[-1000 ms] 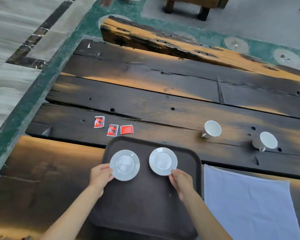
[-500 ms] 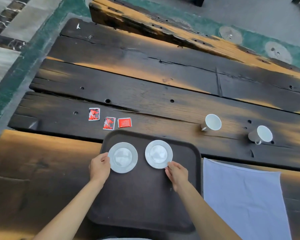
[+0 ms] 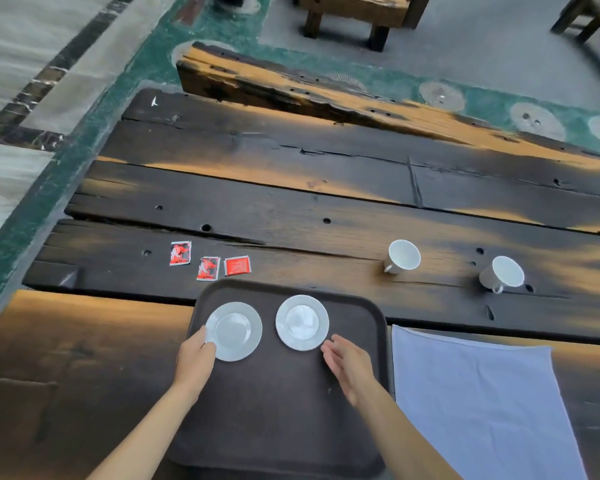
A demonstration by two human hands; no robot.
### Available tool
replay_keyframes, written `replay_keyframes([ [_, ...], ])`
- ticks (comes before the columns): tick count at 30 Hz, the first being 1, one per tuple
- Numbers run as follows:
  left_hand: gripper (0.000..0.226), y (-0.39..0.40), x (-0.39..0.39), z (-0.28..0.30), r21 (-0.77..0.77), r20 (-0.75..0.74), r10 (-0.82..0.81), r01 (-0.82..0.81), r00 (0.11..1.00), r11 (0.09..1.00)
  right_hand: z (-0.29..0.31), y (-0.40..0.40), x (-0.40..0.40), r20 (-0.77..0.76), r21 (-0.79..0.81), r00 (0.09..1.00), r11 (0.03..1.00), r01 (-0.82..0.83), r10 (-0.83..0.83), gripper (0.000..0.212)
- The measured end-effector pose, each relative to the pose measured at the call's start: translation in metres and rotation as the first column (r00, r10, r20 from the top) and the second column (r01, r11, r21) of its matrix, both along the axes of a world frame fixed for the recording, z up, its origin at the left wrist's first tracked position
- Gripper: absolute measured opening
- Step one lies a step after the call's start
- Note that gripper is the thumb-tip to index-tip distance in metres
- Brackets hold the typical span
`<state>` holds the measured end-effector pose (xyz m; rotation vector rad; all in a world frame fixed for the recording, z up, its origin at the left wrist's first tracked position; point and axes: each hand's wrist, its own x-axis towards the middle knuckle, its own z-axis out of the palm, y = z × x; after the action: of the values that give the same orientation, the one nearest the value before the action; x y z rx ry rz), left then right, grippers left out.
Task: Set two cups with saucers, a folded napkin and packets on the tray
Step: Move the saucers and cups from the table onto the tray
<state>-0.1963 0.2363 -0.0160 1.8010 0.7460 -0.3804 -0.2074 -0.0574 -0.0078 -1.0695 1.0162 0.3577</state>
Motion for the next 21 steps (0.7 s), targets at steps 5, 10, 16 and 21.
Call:
replay_keyframes([
  [5,0.050,-0.032,0.012,0.022,0.227,0.002,-0.124,0.120,0.992,0.967,0.029,-0.048,0.000,0.078,-0.009,0.997,1.000,-0.018,0.018,0.030],
  [10,0.051,-0.101,0.038,0.042,0.207,0.089,-0.212,0.190,0.973,0.960,0.054,-0.124,0.004,0.110,-0.049,0.993,0.998,0.050,-0.044,0.021],
  [16,0.042,-0.191,0.079,0.053,0.246,0.182,-0.413,0.365,0.892,0.898,0.069,-0.228,0.016,0.151,-0.103,0.980,0.984,0.148,-0.132,0.022],
  [21,0.038,-0.258,0.117,0.051,0.226,0.168,-0.503,0.463,0.848,0.857,0.064,-0.304,0.033,0.141,-0.145,0.962,0.957,0.252,-0.232,0.022],
])
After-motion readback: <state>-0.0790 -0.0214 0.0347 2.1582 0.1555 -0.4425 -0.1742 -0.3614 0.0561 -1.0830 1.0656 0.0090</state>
